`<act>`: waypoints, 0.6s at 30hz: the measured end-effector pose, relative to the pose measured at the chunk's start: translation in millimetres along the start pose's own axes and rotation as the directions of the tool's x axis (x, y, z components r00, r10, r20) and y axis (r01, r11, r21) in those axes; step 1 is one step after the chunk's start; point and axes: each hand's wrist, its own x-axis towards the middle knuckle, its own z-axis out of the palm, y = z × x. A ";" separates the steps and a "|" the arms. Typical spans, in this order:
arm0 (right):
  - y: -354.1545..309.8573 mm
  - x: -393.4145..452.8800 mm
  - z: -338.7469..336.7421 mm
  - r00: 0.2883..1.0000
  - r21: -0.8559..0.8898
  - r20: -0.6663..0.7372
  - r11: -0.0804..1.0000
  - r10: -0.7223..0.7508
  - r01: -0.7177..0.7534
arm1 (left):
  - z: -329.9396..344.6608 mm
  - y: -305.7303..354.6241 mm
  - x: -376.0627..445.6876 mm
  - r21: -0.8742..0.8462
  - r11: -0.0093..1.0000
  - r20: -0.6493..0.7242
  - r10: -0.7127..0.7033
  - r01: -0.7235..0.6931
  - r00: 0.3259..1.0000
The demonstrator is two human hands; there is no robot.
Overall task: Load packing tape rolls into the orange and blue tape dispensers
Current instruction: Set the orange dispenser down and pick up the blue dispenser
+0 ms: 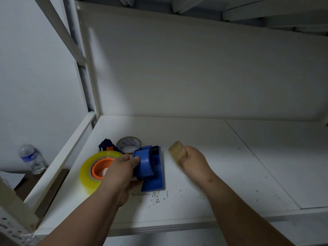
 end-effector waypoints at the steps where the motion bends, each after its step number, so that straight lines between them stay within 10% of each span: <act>1: 4.6 3.0 6.8 1.000 -0.090 0.026 0.996 -0.009 0.012 | -1.2 0.7 0.7 -0.012 1.000 -0.022 0.002 -0.002 1.000; 6: 18.8 14.9 32.9 0.998 -0.487 0.033 0.871 -0.057 0.066 | -11.6 4.8 4.0 -0.048 0.999 -0.081 0.013 -0.017 0.997; 18: 16.7 38.7 48.8 0.989 -0.680 0.071 0.719 -0.130 0.143 | -16.1 4.0 10.4 -0.058 0.995 -0.108 0.071 -0.078 0.992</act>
